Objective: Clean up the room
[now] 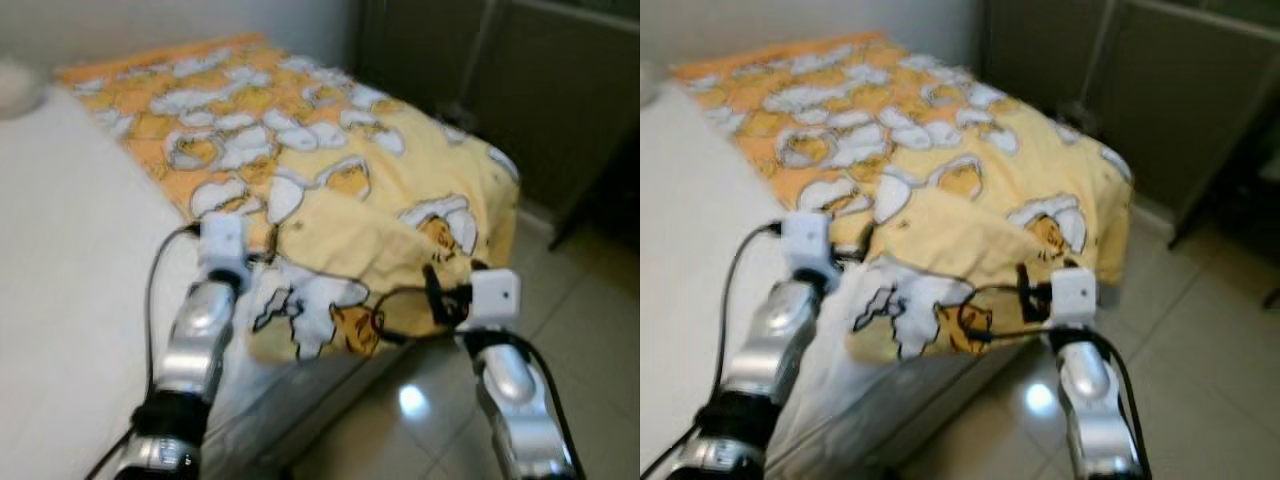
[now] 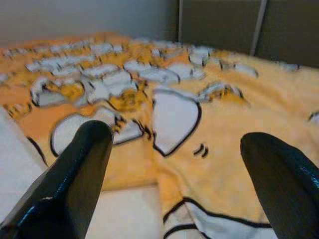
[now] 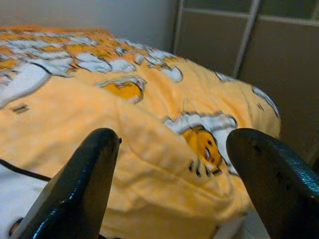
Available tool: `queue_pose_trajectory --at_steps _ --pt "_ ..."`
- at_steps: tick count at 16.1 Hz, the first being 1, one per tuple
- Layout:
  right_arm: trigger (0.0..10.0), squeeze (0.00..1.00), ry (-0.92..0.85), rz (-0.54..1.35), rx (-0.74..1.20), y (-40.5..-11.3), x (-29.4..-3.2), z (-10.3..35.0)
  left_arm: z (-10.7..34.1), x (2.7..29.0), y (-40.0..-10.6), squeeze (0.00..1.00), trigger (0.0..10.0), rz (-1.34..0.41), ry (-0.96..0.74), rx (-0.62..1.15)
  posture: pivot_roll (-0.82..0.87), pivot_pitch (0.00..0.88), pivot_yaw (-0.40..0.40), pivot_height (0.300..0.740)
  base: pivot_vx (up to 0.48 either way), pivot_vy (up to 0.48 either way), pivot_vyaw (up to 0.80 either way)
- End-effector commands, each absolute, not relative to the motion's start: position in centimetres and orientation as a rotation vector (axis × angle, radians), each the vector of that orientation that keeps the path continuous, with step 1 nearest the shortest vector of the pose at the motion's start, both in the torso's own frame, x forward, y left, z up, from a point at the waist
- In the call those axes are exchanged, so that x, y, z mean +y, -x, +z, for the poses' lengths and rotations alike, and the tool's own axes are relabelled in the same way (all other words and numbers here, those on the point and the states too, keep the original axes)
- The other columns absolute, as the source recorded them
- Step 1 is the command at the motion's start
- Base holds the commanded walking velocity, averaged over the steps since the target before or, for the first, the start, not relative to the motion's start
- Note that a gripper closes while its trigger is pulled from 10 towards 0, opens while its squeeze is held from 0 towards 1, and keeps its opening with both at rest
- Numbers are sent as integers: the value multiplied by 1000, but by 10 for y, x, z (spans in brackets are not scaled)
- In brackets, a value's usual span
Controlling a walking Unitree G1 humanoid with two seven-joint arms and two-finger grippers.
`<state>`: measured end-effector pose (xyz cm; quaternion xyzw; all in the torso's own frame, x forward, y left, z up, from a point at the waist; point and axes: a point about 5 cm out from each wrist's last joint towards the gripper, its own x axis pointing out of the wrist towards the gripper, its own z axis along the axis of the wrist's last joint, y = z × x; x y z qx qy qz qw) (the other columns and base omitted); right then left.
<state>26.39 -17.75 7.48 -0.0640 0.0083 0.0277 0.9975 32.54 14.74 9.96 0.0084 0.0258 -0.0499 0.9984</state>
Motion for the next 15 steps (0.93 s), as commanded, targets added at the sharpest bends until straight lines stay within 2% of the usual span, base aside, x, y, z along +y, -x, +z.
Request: queue_pose_trajectory --at_steps 1,3,4,9,13,15 --pt "10000 122 134 31 32 -259 -187 72 100 140 -331 0 10000 -115 -19 75 -91 0 -11 704 0 0 0" --pt "10000 129 134 71 34 -255 -185 76 72 159 -335 0 10000 -70 -11 226 -108 0 -30 704 0 0 0" --pt "10000 125 133 101 40 -254 -184 77 68 161 -335 0 10000 -70 -19 246 -122 0 -38 704 0 0 0" --pt "10000 122 65 331 160 -244 -170 68 61 171 -336 0 10000 -56 -42 281 -148 106 -52 704 0 0 0" --pt "10000 122 19 391 225 -226 -159 60 30 184 -308 0 10000 -41 -31 379 -136 178 -66 704 0 0 0" --pt "10000 125 17 396 231 -224 -159 62 27 184 -305 0 10000 -31 -36 385 -144 199 -73 704 0 0 0"
